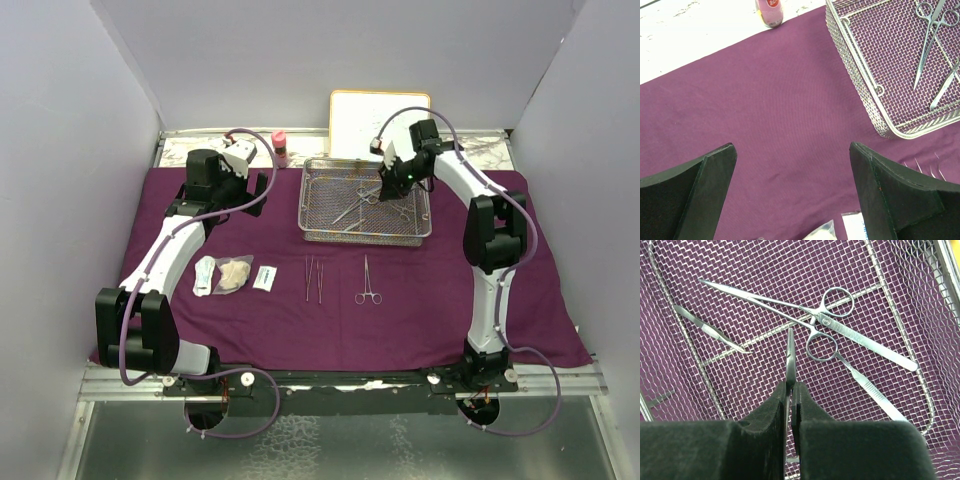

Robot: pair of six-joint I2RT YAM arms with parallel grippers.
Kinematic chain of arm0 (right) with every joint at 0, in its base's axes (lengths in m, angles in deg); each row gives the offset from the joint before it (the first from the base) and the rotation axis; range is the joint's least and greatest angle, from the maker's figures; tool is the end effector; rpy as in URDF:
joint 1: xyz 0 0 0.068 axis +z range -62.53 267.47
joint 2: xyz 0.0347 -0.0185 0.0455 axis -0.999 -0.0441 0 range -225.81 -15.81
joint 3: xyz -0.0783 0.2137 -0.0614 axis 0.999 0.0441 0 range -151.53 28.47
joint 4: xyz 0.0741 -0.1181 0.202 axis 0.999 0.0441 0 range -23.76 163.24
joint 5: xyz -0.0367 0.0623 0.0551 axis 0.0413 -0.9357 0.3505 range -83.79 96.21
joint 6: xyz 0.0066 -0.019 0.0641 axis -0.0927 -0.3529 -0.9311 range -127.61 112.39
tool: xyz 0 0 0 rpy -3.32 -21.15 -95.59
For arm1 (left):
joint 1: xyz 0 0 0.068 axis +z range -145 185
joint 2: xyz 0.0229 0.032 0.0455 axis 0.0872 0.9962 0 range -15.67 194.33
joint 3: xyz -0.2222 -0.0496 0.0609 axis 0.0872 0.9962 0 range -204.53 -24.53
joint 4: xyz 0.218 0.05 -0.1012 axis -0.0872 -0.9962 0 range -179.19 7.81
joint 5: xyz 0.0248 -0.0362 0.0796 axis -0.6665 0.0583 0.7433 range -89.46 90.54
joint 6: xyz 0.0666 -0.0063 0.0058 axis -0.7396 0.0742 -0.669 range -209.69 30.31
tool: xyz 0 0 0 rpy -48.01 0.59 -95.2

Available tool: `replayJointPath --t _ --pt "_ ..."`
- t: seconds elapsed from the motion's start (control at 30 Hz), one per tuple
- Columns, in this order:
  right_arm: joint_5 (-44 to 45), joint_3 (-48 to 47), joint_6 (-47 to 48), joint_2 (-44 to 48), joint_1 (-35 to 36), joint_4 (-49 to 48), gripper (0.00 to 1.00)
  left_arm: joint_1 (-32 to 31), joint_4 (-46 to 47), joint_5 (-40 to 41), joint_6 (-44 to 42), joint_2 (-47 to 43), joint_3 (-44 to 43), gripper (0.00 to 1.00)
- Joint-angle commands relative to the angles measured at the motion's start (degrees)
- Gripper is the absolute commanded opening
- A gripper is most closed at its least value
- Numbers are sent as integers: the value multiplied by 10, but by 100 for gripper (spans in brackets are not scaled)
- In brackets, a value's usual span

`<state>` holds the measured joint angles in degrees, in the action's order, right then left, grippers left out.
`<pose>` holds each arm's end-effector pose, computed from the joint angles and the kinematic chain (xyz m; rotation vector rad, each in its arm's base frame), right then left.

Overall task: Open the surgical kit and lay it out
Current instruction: Pick up the medical item from the container, then place the medical item in the surgical kit.

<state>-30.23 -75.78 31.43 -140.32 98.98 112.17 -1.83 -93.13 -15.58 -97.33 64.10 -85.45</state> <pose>0.4146 0.1168 0.1695 -1.2309 2.1985 0.6775 0.3199 -0.0533 0.2563 0.4301 2.0359 -0.2852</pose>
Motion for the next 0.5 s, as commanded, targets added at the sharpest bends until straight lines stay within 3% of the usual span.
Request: replayJointPath --t 0.0,0.47 --pt "-28 10 -39 29 -3 -36 1 3 15 -18 -4 -19 8 99" --pt "-25 100 -195 158 -1 -159 1 2 20 -16 -5 -19 11 99"
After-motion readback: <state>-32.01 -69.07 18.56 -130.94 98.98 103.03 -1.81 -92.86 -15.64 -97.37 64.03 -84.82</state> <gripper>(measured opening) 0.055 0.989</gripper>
